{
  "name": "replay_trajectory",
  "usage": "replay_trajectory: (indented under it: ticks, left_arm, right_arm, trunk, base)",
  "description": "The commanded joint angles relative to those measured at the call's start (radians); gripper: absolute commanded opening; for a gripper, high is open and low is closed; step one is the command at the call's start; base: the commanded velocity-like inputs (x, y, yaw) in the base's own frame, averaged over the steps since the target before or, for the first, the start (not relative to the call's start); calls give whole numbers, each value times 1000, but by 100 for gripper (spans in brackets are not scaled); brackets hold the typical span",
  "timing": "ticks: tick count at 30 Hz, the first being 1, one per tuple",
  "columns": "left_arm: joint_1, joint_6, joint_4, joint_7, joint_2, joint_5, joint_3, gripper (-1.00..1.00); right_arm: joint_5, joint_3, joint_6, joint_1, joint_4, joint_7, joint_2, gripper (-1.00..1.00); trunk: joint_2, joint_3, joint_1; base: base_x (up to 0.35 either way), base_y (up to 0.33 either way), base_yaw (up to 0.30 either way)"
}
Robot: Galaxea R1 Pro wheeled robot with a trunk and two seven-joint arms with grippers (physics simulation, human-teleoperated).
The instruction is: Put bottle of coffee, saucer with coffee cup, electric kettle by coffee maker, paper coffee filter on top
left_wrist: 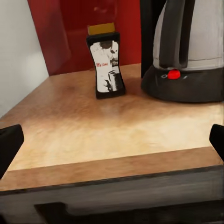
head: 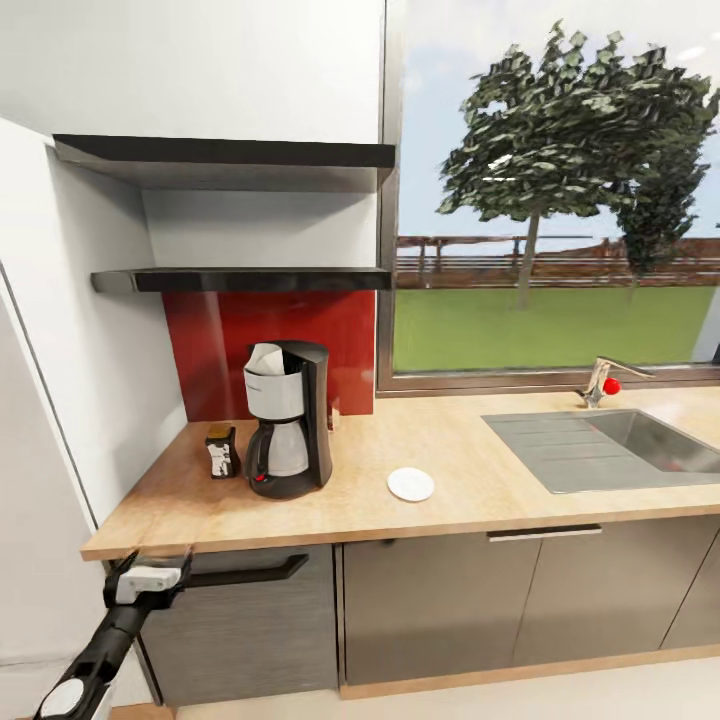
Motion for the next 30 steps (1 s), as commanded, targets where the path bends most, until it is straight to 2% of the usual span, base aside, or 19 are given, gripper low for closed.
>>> replay_trajectory:
  ticks: [1, 4, 10, 15, 20, 25, 27, 30]
  left_arm:
    - [17, -8, -7, -8, -2, 9, 3, 100]
    - [112, -33, -52, -5, -7, 67, 13, 100]
    - [248, -126, -75, -2, -9, 165, 80, 100]
    - [309, -146, -38, -11, -12, 184, 99, 100]
    - [330, -145, 95, -7, -14, 155, 95, 100]
    - [334, -140, 280, -2, -12, 69, 92, 100]
    - [334, -139, 371, 2, -7, 21, 93, 100]
    - [332, -134, 475, 15, -2, -16, 99, 100]
  right_arm:
    - [0, 0, -4, 0, 1, -1, 0, 100]
    - [0, 1, -4, 0, 1, -1, 7, 100]
    - [2, 2, -4, 0, 1, -1, 35, 100]
    - [3, 2, -5, 0, 1, -1, 41, 100]
    - [1, 1, -4, 0, 1, 0, 42, 100]
    - [-2, -1, -4, 0, 0, 0, 43, 100]
    - [-3, -2, -3, 0, 0, 0, 48, 100]
    - [-3, -3, -3, 0, 0, 0, 55, 100]
  trunk:
    - [0, 0, 0]
    - [0, 0, 0]
    - [0, 0, 0]
    - [0, 0, 0]
    - [0, 0, 0]
    - [0, 0, 0]
    - [0, -1, 0]
    - [0, -3, 0]
  base:
    - [0, 0, 0]
    - [0, 0, 0]
    - [0, 0, 0]
    - [0, 0, 0]
    - [0, 0, 0]
    - [0, 0, 1]
    - [0, 0, 68]
    - [0, 0, 145]
